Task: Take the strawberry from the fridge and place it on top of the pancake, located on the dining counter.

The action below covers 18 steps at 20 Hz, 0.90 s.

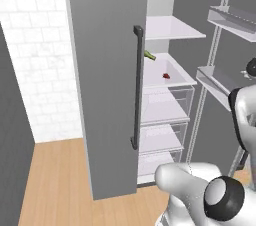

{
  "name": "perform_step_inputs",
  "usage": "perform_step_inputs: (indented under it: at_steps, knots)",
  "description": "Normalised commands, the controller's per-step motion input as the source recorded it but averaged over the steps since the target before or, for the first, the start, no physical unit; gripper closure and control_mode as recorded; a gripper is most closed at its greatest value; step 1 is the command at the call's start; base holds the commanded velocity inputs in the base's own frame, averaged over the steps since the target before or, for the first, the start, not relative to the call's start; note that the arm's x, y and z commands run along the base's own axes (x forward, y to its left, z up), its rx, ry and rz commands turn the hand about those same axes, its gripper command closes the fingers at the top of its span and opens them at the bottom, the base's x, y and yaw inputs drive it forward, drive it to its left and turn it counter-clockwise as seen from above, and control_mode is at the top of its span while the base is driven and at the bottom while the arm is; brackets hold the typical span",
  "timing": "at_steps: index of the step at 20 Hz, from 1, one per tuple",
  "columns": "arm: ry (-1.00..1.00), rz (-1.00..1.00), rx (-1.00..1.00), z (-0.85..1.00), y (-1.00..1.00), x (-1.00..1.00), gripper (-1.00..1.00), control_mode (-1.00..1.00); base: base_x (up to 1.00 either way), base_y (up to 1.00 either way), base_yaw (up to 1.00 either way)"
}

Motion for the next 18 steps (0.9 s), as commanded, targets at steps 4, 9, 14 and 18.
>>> perform_step_inputs:
  at_steps: [4, 9, 14, 18]
  knots:
    - [0.00, 0.20, 0.13, 0.08, 1.00, -0.04, -1.00, -1.00, 0.00, 0.00, 0.00]
    - [0.00, 0.33, 0.20, 0.00, 1.00, 0.03, -1.00, -1.00, 0.00, 0.00, 0.00]
    - [0.00, 0.39, 0.21, -0.03, 1.00, 0.06, -1.00, -1.00, 0.00, 0.00, 0.00]
    - [0.01, 0.38, 0.21, -0.04, 1.00, 0.05, -1.00, -1.00, 0.00, 0.00, 0.00]
